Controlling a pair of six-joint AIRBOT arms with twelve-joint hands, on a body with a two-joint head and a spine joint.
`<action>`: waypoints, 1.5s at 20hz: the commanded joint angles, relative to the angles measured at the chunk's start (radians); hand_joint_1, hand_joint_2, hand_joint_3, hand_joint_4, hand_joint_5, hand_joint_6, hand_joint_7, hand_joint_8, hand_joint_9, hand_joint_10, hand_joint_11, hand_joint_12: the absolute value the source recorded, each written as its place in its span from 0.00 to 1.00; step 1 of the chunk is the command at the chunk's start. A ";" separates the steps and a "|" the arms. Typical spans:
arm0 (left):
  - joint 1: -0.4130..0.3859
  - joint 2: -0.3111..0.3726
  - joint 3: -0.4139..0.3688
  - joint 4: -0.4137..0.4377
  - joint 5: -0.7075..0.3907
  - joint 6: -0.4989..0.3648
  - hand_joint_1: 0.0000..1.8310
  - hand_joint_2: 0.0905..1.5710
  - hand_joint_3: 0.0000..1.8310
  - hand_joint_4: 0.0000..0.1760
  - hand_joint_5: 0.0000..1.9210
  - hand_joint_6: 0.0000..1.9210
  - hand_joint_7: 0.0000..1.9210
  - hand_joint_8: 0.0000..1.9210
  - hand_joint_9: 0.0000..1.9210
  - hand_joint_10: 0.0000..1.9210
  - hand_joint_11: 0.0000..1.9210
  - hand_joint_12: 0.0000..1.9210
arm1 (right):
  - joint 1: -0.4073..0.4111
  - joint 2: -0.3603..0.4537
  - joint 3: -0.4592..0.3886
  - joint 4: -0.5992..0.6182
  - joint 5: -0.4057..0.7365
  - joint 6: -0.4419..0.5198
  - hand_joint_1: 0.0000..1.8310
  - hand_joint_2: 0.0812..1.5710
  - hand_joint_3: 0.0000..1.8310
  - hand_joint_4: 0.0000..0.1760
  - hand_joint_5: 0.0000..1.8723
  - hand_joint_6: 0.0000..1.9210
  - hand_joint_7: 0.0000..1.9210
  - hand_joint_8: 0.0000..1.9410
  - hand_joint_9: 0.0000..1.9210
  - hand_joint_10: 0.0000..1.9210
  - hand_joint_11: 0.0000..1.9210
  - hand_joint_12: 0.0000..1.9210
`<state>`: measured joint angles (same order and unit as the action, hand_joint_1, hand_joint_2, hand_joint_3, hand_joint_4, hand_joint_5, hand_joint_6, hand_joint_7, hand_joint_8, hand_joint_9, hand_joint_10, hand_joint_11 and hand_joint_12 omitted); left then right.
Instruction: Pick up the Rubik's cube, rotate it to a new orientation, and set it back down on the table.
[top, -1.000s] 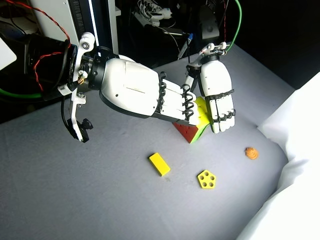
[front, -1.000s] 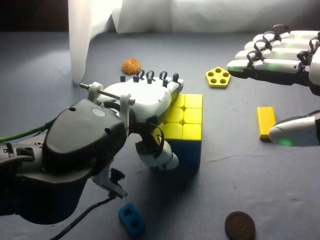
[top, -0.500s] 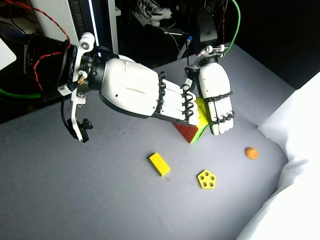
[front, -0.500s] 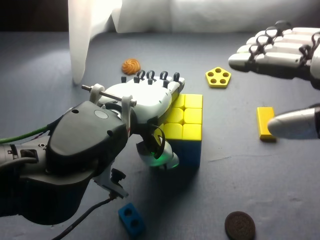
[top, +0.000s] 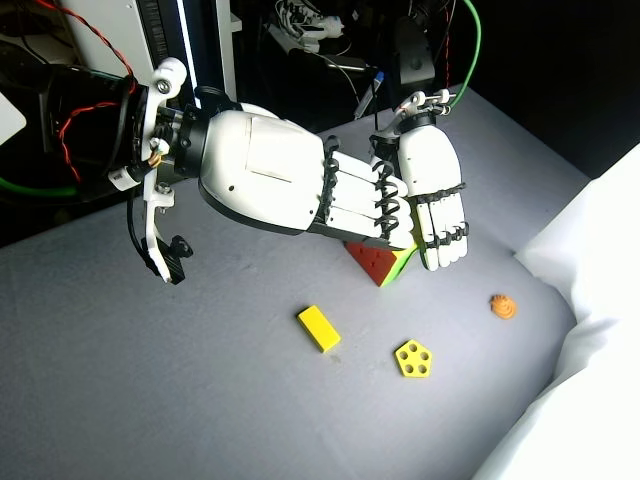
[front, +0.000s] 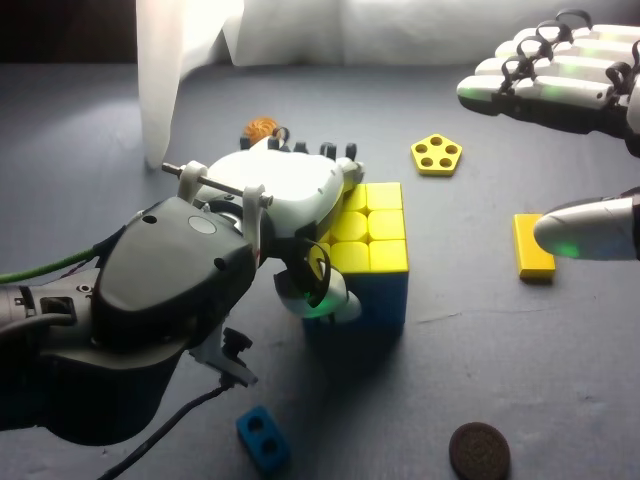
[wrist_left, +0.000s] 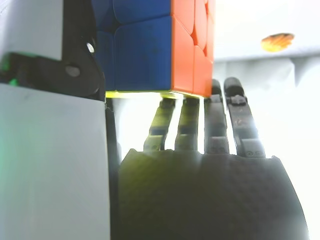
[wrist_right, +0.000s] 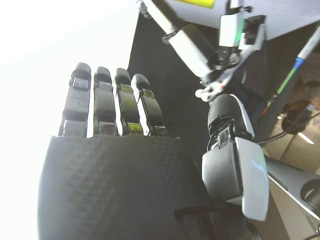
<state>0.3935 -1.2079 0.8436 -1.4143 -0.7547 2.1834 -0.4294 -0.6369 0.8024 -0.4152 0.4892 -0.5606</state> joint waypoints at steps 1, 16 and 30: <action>0.005 -0.001 0.001 0.022 -0.017 0.002 0.62 0.67 0.00 0.00 0.28 0.12 0.15 0.61 0.16 0.70 0.07 0.86 | 0.004 0.008 0.000 0.026 0.114 -0.003 0.01 0.78 0.00 0.00 0.00 0.00 0.00 0.00 0.00 0.00 0.00 0.00; -0.108 0.028 -0.036 -0.036 -0.017 0.041 0.56 0.85 0.00 0.00 0.29 0.85 0.19 0.99 0.21 1.00 0.21 1.00 | -0.058 0.043 -0.010 0.127 0.276 -0.048 0.00 0.78 0.00 0.00 0.00 0.00 0.00 0.00 0.00 0.00 0.00 0.00; -0.254 0.077 -0.109 -0.143 0.023 0.133 0.57 0.87 0.00 0.08 0.26 0.87 0.28 0.93 0.21 1.00 0.22 1.00 | -0.097 0.086 -0.066 0.032 0.316 -0.039 0.00 0.76 0.00 0.00 0.09 0.00 0.32 0.11 0.15 0.70 0.00 0.92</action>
<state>0.1516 -1.1412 0.7372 -1.6238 -0.7349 2.3222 -0.5381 -0.5556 0.7429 -0.4103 0.7006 -0.6052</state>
